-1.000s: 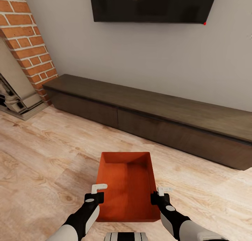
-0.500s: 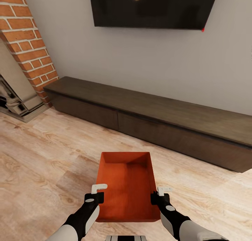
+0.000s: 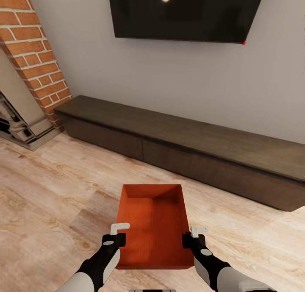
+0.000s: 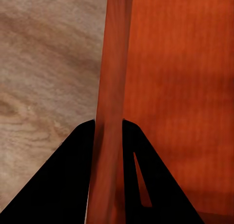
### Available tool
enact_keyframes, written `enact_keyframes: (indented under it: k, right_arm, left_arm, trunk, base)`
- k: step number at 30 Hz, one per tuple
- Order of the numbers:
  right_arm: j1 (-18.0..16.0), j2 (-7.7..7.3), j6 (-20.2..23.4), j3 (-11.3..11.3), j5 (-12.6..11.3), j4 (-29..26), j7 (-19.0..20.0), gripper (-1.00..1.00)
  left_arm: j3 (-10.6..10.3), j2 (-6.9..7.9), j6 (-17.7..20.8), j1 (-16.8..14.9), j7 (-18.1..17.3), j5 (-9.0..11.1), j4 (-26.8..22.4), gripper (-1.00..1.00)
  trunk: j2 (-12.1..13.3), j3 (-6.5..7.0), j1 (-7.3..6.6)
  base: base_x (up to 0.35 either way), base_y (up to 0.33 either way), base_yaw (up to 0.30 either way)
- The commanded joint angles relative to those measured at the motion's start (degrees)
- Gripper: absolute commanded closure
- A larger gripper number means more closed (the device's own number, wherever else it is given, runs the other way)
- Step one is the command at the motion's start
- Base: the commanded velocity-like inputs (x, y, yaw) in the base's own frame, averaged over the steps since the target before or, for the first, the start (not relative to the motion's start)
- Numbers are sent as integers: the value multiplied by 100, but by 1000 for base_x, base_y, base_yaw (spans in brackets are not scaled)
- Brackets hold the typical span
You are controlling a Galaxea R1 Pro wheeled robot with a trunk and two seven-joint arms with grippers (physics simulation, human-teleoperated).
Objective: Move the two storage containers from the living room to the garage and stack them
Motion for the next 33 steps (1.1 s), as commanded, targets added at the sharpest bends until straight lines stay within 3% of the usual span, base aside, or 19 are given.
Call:
enact_keyframes:
  k: [1, 33]
  right_arm:
    - [-2, -1, -21, 100, -25, 15, -2, 100]
    - [-2, -1, -25, 99, -24, 15, 6, 100]
  left_arm:
    - [-56, 10, 32, -3, 60, 33, -18, 100]
    - [-48, 32, 15, -3, 59, 33, -19, 100]
  trunk:
    - [40, 15, -23]
    - [1323, 589, -726]
  base:
    - [0, 0, 0]
    - [0, 0, 0]
